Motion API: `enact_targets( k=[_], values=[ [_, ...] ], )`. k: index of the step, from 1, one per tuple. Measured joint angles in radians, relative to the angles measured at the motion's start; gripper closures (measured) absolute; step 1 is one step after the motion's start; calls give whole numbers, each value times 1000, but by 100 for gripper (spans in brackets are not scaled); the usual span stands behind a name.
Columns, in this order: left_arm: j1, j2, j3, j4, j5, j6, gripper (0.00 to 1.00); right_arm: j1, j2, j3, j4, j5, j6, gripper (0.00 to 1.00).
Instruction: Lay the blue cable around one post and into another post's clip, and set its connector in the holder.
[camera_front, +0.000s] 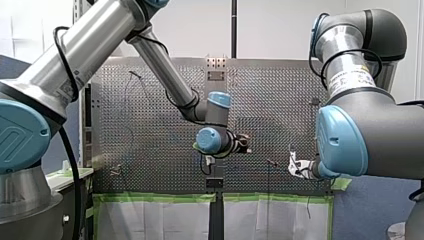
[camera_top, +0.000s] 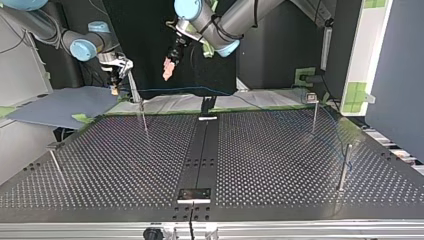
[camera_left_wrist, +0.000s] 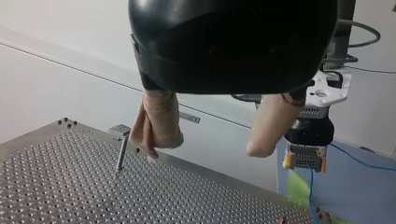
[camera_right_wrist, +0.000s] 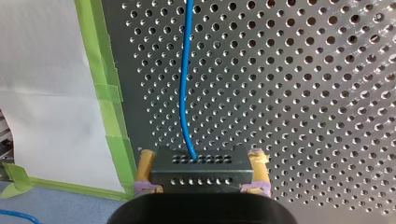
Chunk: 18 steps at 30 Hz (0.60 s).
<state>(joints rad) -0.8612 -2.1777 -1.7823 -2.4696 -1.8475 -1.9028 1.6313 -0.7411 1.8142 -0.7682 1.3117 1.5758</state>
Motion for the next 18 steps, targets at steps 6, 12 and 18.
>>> enact_targets(
  k=[6, 12, 18],
  values=[
    [7, -46, 43, -38, -3, 2, 0, -3, -1, -1, 2, 0, 0, 100],
    [18, -109, 106, -58, -2, -3, 0, -2, -1, -1, 4, 1, 0, 100],
    [27, -176, 173, -87, 13, -4, 0, -2, -1, -1, 5, 1, -1, 100]
  ],
)
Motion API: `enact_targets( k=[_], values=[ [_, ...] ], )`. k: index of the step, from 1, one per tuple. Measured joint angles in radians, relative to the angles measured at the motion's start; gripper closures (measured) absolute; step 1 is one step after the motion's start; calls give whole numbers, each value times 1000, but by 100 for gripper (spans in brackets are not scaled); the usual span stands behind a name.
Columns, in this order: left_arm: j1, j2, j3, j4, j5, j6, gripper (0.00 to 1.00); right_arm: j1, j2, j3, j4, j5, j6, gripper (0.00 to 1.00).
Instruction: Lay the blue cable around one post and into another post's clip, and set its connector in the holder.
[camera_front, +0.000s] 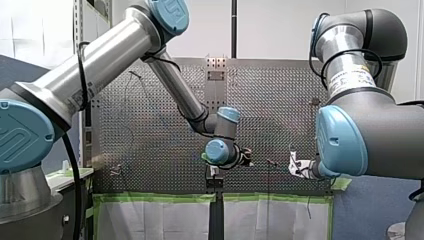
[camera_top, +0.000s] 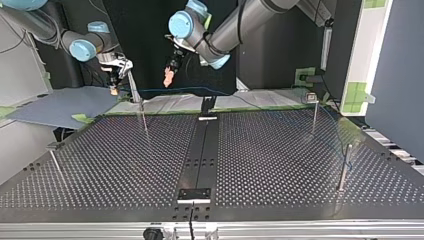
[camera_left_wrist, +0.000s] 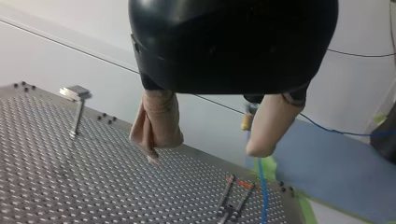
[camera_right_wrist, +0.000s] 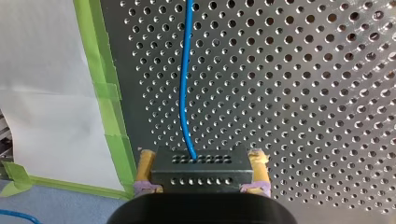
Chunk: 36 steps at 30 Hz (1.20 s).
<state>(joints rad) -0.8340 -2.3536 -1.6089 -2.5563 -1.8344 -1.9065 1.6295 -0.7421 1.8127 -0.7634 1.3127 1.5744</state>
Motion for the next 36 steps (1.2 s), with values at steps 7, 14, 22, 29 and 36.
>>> enact_targets(
  k=[7, 14, 22, 29, 36],
  values=[
    [3, -80, 78, -8, 13, -11, 0, 1, 0, 0, 4, 0, -6, 100],
    [21, -115, 108, -9, 16, -17, 0, 2, -1, 0, 5, 0, -8, 100],
    [41, -116, 114, -7, -12, -14, 0, 2, -1, 0, 5, 0, -11, 100],
    [58, -117, 118, -16, -16, -9, 0, 2, -1, 0, 5, 0, -11, 100],
    [67, -118, 127, -23, -10, -8, 0, 2, -2, 0, 5, 0, -11, 100]
  ],
)
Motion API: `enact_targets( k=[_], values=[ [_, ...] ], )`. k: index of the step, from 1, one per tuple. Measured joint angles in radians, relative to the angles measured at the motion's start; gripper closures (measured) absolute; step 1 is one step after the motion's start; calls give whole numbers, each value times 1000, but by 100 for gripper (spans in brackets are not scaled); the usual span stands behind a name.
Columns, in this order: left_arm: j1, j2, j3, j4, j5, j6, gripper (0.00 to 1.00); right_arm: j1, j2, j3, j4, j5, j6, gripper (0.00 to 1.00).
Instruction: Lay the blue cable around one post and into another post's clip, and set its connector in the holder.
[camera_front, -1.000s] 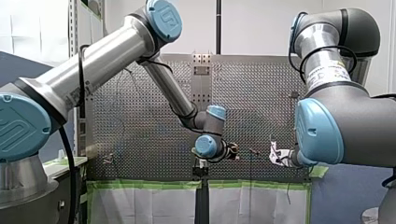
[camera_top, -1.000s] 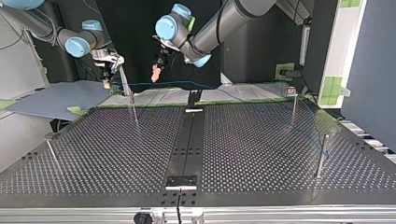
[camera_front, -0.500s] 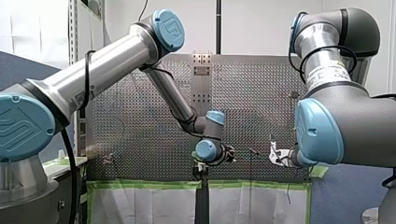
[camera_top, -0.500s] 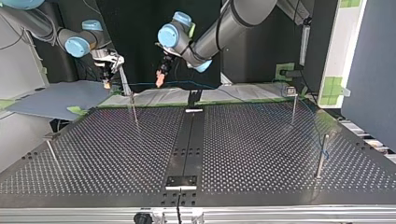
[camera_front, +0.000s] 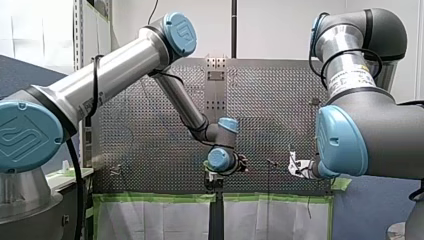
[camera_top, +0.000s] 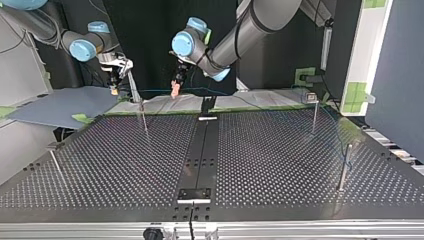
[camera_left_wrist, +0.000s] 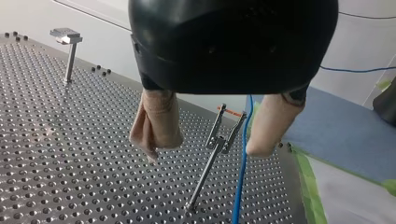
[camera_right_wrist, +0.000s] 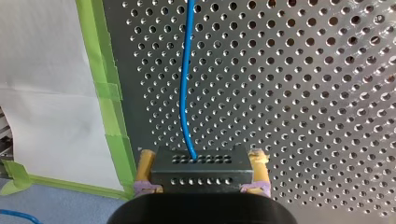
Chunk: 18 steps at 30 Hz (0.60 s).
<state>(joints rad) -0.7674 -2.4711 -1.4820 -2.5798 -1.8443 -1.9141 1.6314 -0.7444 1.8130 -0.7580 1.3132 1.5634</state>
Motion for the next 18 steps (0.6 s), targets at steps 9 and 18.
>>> enact_targets(
  k=[9, 18],
  values=[
    [16, 0, 26, -70, 17, 25, 0, 0, -2, 0, 1, 0, -1, 100],
    [22, -1, 25, -109, 7, 36, 0, 0, -4, 0, 3, 1, 1, 100]
  ],
)
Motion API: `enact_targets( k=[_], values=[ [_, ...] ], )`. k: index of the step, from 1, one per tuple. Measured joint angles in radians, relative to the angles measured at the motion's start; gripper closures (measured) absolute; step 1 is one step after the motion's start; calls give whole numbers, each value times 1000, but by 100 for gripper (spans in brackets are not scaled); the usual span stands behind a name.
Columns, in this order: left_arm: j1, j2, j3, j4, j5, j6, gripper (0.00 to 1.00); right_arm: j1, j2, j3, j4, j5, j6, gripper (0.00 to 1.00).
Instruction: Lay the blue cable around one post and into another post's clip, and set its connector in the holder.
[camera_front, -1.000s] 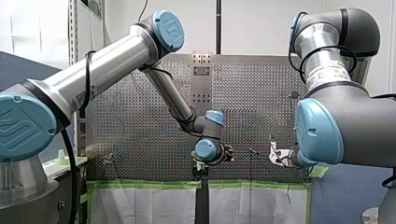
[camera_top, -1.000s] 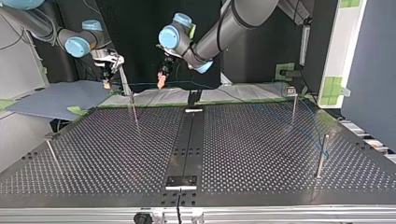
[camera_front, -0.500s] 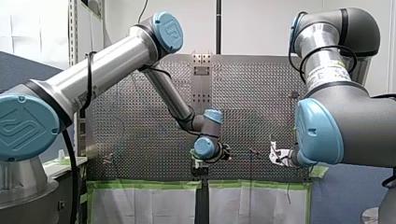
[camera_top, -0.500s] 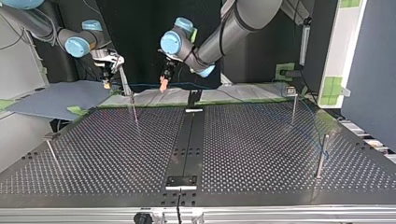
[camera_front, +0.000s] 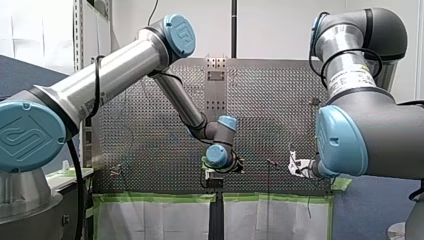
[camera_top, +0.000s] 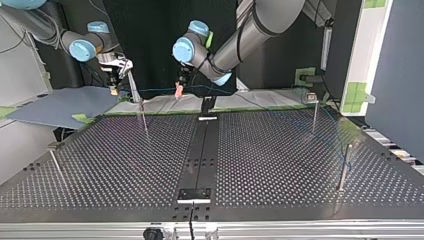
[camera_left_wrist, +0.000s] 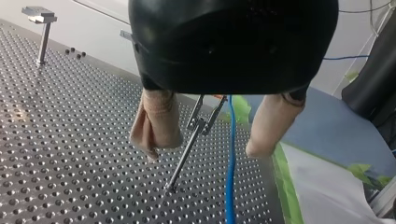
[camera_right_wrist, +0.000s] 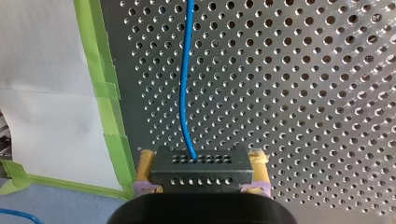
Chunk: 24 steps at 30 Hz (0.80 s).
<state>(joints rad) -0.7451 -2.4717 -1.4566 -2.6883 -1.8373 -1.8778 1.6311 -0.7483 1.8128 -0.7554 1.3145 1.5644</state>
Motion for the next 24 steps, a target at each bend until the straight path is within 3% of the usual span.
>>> enact_targets(
  k=[6, 11, 16, 24],
  values=[
    [9, -7, 5, -5, -30, 0, 0, 0, -1, 0, 2, 0, 0, 100],
    [11, -50, 45, -46, -69, 23, 0, 1, -1, 0, 2, 0, 1, 100],
    [0, -85, 97, -78, -79, 30, 0, 1, -1, 0, 7, 0, 2, 100],
    [-7, -90, 167, -91, -82, 16, 0, -4, -1, 0, 8, -1, 4, 100]
  ],
)
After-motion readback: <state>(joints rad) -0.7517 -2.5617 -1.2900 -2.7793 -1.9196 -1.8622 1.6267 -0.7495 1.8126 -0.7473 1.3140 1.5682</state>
